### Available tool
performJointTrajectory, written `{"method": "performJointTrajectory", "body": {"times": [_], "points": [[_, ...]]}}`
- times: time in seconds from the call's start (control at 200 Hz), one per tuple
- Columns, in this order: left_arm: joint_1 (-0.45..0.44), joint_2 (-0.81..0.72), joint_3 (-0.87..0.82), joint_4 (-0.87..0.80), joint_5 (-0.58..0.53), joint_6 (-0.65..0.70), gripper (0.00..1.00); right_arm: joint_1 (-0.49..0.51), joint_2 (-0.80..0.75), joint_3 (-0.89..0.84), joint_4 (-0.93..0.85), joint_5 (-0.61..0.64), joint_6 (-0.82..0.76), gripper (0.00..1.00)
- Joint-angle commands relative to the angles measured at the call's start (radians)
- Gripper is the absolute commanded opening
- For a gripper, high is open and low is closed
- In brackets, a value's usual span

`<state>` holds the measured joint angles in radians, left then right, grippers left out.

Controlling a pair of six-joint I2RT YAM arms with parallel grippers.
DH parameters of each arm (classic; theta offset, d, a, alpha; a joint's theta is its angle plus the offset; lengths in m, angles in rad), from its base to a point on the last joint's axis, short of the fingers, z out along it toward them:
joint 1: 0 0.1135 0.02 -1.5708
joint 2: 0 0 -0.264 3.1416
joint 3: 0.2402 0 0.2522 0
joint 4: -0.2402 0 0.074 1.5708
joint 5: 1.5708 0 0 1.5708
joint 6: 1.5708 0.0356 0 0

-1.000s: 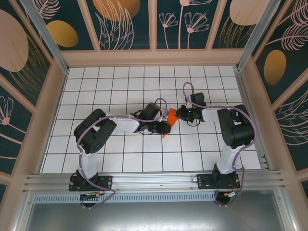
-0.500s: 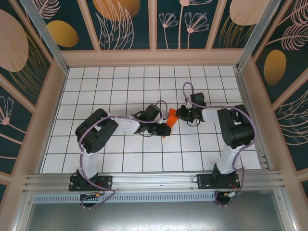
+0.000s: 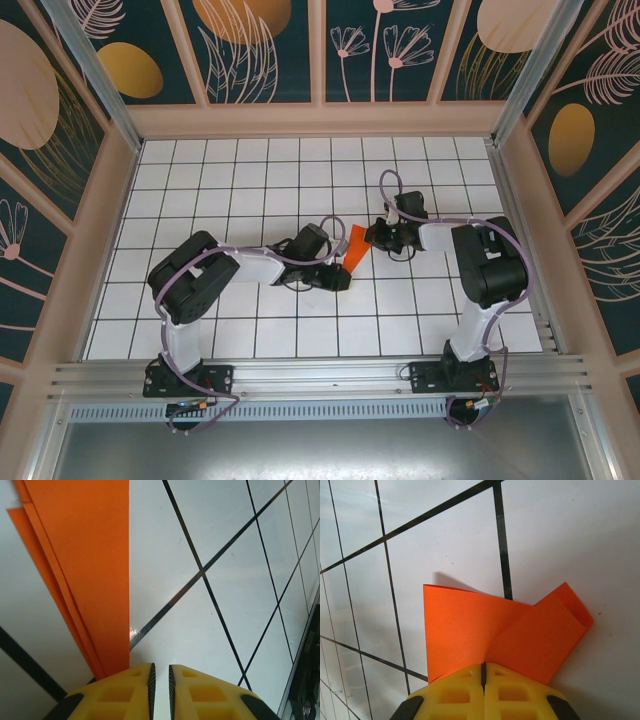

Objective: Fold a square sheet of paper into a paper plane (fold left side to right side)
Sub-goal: Fold the wing for the fifth time at the center of the table.

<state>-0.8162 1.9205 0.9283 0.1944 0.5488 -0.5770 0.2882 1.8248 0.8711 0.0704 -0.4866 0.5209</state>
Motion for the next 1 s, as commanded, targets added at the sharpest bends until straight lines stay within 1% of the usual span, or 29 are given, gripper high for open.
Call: {"method": "performJointTrajectory", "body": {"times": [0.0, 0.12, 0.315, 0.41, 0.485, 0.515, 0.555, 0.606, 0.661, 0.756, 0.786, 0.876, 0.941, 0.991], "points": [[-0.025, 0.005, -0.058, -0.212, 0.021, 0.04, 0.2, -0.001, 0.038, 0.006, -0.074, 0.062, -0.024, 0.0], [-0.026, -0.01, -0.073, -0.233, 0.01, 0.052, 0.19, -0.002, 0.039, 0.007, -0.077, 0.06, -0.024, 0.0], [-0.026, -0.042, -0.105, -0.224, 0.002, 0.045, 0.19, -0.002, 0.024, 0.011, -0.048, 0.043, -0.03, 0.0], [-0.02, -0.092, -0.111, -0.196, -0.001, 0.036, 0.18, -0.005, -0.006, 0.032, -0.019, 0.02, -0.039, 0.0], [0.0, -0.155, -0.116, -0.161, -0.001, 0.023, 0.18, -0.008, -0.049, 0.065, -0.022, 0.03, -0.053, 0.01], [0.013, -0.179, -0.121, -0.14, 0.005, 0.013, 0.18, -0.01, -0.071, 0.077, -0.03, 0.048, -0.061, 0.04], [0.038, -0.226, -0.128, -0.108, 0.008, -0.001, 0.2, -0.012, -0.105, 0.09, -0.04, 0.077, -0.07, 0.12], [0.069, -0.281, -0.138, -0.068, 0.0, -0.022, 0.22, -0.011, -0.151, 0.101, -0.053, 0.115, -0.082, 0.2], [0.103, -0.33, -0.136, -0.049, -0.02, -0.029, 0.3, -0.011, -0.206, 0.103, -0.075, 0.16, -0.09, 0.28], [0.138, -0.394, -0.112, -0.058, -0.119, -0.014, 0.31, -0.005, -0.303, 0.08, -0.122, 0.251, -0.082, 0.41], [0.143, -0.408, -0.103, -0.061, -0.164, -0.011, 0.33, -0.001, -0.333, 0.066, -0.14, 0.284, -0.069, 0.45], [0.147, -0.442, -0.084, -0.044, -0.313, -0.015, 0.52, 0.021, -0.403, 0.01, -0.167, 0.35, -0.015, 0.57], [0.147, -0.459, -0.08, -0.012, -0.403, -0.03, 0.58, 0.052, -0.432, -0.034, -0.169, 0.369, 0.032, 0.62], [0.147, -0.469, -0.078, 0.011, -0.467, -0.043, 0.65, 0.087, -0.437, -0.061, -0.163, 0.384, 0.068, 0.66]]}}
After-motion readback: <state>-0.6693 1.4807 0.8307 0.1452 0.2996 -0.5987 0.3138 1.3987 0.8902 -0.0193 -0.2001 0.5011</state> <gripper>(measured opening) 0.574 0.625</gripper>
